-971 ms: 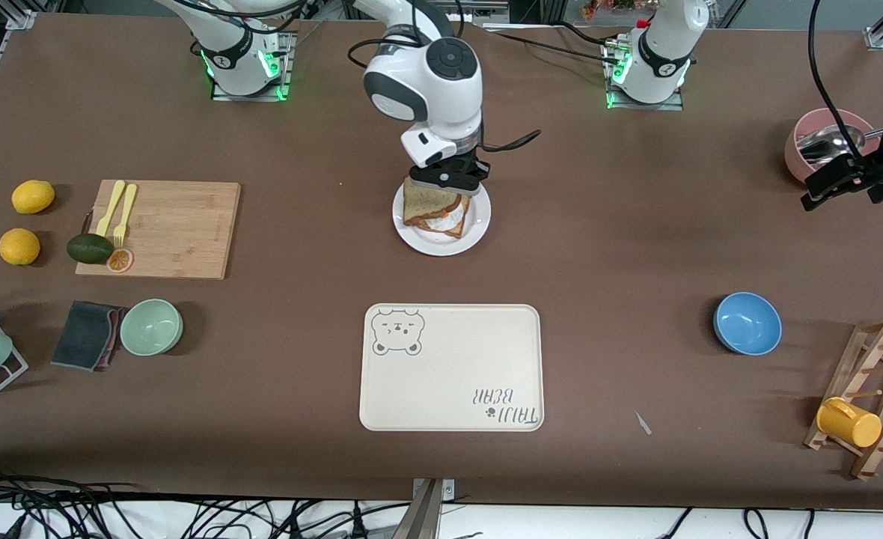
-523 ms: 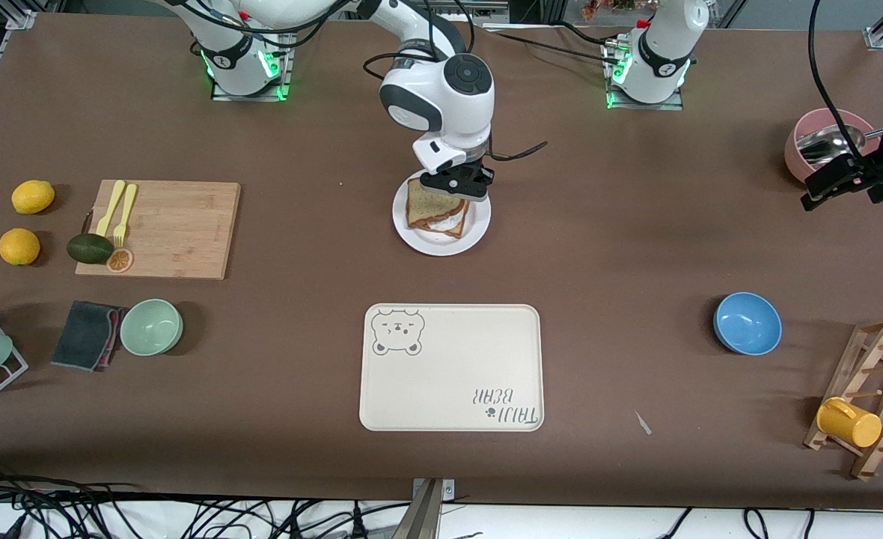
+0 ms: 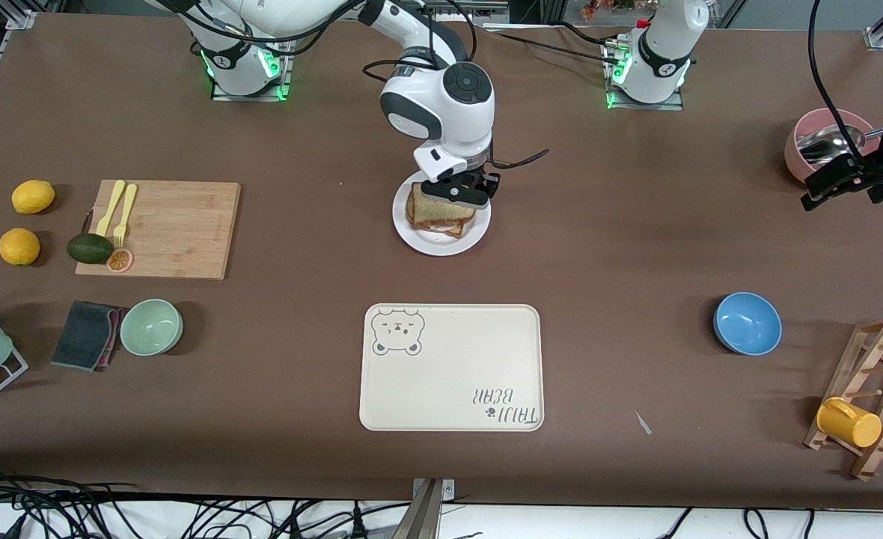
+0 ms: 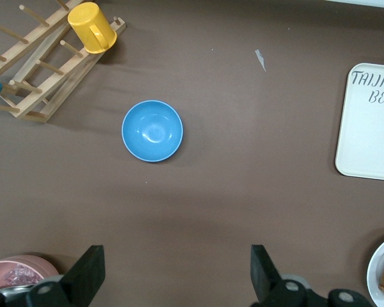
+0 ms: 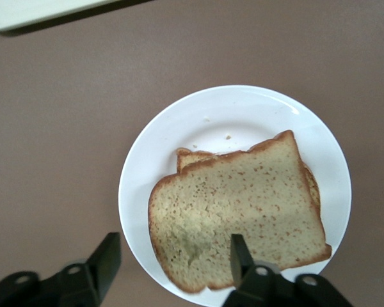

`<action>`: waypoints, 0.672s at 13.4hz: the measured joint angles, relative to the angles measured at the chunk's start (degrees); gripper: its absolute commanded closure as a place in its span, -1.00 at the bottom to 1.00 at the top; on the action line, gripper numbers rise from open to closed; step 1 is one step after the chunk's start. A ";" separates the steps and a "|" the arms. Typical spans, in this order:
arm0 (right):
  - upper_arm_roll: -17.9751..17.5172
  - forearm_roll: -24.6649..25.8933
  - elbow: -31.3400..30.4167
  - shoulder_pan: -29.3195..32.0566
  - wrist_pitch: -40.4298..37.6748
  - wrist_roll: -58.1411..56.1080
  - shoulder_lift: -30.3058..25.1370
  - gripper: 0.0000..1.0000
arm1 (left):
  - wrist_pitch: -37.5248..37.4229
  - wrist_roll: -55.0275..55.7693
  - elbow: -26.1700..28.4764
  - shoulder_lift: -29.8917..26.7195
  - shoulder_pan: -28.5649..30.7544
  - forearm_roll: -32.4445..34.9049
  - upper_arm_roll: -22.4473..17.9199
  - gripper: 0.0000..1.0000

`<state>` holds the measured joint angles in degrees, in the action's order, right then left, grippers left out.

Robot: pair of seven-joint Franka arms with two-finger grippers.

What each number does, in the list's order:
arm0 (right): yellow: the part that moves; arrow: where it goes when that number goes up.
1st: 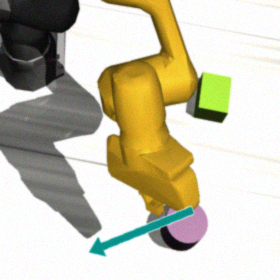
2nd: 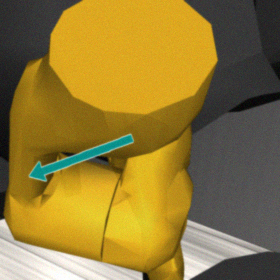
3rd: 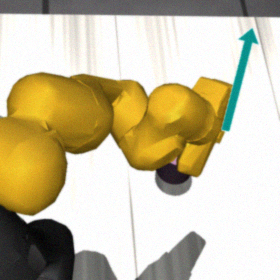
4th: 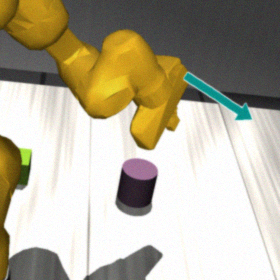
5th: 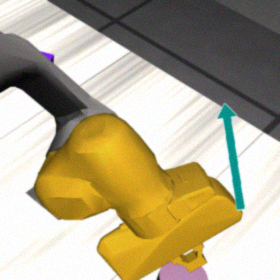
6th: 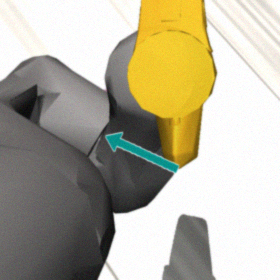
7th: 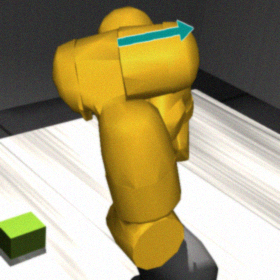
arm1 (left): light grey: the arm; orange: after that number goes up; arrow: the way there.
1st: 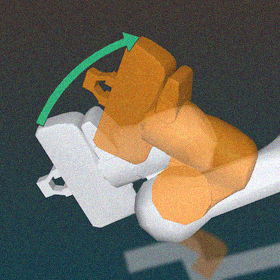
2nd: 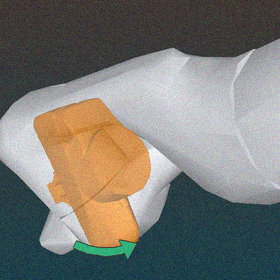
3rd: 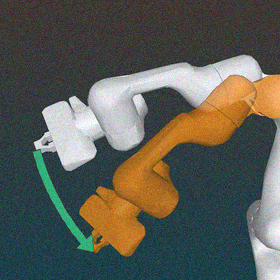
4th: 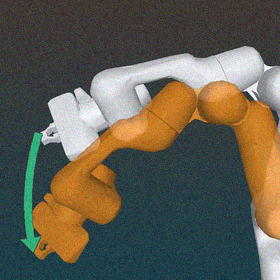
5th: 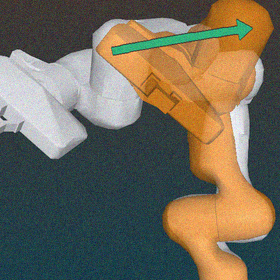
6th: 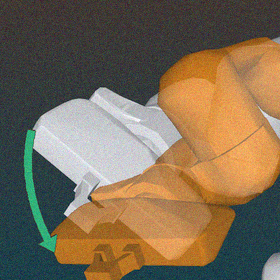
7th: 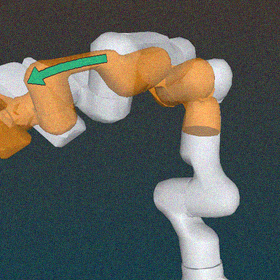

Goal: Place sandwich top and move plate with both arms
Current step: 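Open the right gripper and withdraw it to its rest side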

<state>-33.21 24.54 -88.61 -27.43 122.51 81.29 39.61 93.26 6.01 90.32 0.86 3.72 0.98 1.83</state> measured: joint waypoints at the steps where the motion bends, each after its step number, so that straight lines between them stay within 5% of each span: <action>1: -0.01 -0.59 0.65 0.57 0.00 0.00 -0.07 -1.00 | 0.00 0.00 0.00 0.00 0.00 0.00 0.00 -1.00; 5: 0.06 -2.14 2.19 5.73 -1.09 -4.70 -3.88 -1.00 | 0.00 0.00 -0.03 0.00 0.00 0.00 0.00 -1.00; 9: 0.32 -10.08 2.26 15.49 -5.57 -21.33 -8.50 -1.00 | 0.00 0.00 -0.04 0.00 0.00 0.00 0.00 -1.00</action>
<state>-32.89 14.47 -86.36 -11.94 116.94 59.95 31.11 93.26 6.01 90.28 0.86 3.72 0.98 1.83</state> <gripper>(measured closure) 0.000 0.000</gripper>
